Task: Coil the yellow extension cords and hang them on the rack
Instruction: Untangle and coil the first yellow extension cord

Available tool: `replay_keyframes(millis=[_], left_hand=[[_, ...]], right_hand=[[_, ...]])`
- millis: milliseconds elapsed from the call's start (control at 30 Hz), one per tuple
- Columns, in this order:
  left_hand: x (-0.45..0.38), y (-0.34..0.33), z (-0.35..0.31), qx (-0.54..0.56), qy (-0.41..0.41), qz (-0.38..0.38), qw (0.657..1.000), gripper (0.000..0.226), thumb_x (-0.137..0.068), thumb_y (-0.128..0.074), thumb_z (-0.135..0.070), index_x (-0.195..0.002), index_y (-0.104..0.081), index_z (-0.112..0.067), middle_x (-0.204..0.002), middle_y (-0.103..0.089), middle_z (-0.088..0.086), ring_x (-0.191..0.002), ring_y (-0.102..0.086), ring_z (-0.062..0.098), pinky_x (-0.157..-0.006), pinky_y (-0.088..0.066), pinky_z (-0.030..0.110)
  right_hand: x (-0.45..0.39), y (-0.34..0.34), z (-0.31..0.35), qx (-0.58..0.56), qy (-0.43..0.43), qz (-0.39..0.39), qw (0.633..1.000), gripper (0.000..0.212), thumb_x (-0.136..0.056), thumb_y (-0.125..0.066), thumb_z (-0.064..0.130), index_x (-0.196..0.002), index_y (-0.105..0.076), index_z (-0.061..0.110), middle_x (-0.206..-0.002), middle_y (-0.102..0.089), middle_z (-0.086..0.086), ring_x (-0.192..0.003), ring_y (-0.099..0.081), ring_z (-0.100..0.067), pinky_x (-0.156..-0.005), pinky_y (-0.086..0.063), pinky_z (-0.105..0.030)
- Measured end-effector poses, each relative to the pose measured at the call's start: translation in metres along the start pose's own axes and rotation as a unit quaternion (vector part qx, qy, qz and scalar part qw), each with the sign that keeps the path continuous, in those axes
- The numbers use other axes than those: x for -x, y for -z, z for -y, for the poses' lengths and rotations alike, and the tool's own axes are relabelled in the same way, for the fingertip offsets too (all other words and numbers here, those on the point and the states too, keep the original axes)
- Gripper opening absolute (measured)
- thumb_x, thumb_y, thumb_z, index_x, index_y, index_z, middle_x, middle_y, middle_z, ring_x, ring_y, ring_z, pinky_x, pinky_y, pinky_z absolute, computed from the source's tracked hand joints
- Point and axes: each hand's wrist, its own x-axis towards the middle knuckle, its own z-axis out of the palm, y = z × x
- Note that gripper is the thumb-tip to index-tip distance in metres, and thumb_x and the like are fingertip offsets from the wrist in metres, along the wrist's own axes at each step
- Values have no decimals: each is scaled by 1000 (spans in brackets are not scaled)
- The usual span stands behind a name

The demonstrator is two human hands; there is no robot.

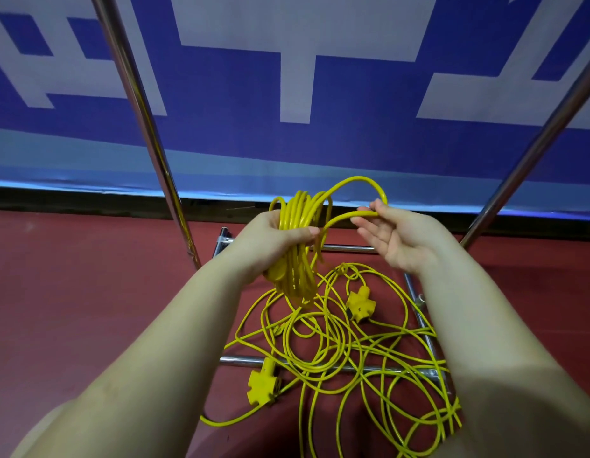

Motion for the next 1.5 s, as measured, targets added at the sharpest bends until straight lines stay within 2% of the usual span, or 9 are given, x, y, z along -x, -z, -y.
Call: replay_keyframes(millis=[233,367,500,667,900,1000,1133,1333,1500], left_hand=[[-5,-2,4,-40,-23,-23,999,14,-79,-75,-17,-87,-64,-17,-81,-71,12,-75,-69,32,-75,-58,48],[-7,-6,4,8,-34,-60,998,10,-80,-74,-14,-83,-64,-14,-70,-70,5,-67,-68,24,-73,-57,42],[-11,-9,-1,130,-18,-113,985,4,-84,-67,-7,-80,-66,-7,-63,-69,3,-58,-66,17,-67,-56,38],[-10,-7,-7,223,24,-106,969,7,-87,-61,-2,-92,-62,3,-61,-66,7,-52,-64,15,-51,-55,27],[-9,5,-13,240,14,-147,960,8,-86,-62,-1,-78,-63,0,-57,-66,5,-49,-63,16,-51,-54,28],[-9,13,-14,237,13,-181,954,6,-84,-64,-2,-80,-63,2,-57,-64,8,-51,-62,20,-54,-55,34],[-16,32,-11,246,9,-259,934,19,-83,-67,-5,-99,-62,2,-57,-68,2,-53,-65,15,-61,-54,29],[-16,47,5,66,22,-306,949,27,-83,-72,-23,-62,-59,-12,-57,-65,6,-61,-62,26,-73,-55,46],[-11,39,5,58,55,-252,964,26,-86,-69,-24,-65,-58,-14,-50,-63,3,-47,-62,17,-49,-50,26]], right_hand=[[-1,0,4,-94,5,11,995,18,-97,-46,17,-84,-56,10,-58,-69,0,-53,-68,-9,-45,-53,-19],[-4,-3,5,-96,49,73,991,37,-96,-42,42,-93,-59,9,-75,-73,-2,-72,-72,-12,-62,-59,-26],[-1,-11,-9,135,32,132,982,41,-93,-39,48,-114,-52,15,-102,-66,-3,-93,-65,-16,-87,-50,-36],[-6,-10,-46,566,114,132,806,18,-92,-54,37,-86,-62,21,-85,-65,1,-79,-57,-11,-82,-46,-34],[-1,-12,-35,526,176,135,821,20,-88,-61,36,-74,-53,23,-68,-55,5,-55,-45,-2,-57,-36,-22],[-5,-5,-35,602,178,103,772,21,-86,-63,37,-74,-50,25,-70,-53,6,-61,-46,-9,-59,-36,-27],[-11,15,-31,745,27,94,659,27,-85,-65,36,-72,-46,23,-72,-54,4,-70,-51,-16,-61,-40,-26],[-4,13,-15,527,222,2,820,20,-79,-74,21,-75,-54,24,-60,-59,2,-49,-52,-12,-54,-42,-25],[-4,11,-13,495,304,-37,813,11,-81,-69,28,-73,-63,28,-64,-55,6,-60,-48,-10,-64,-40,-28]])
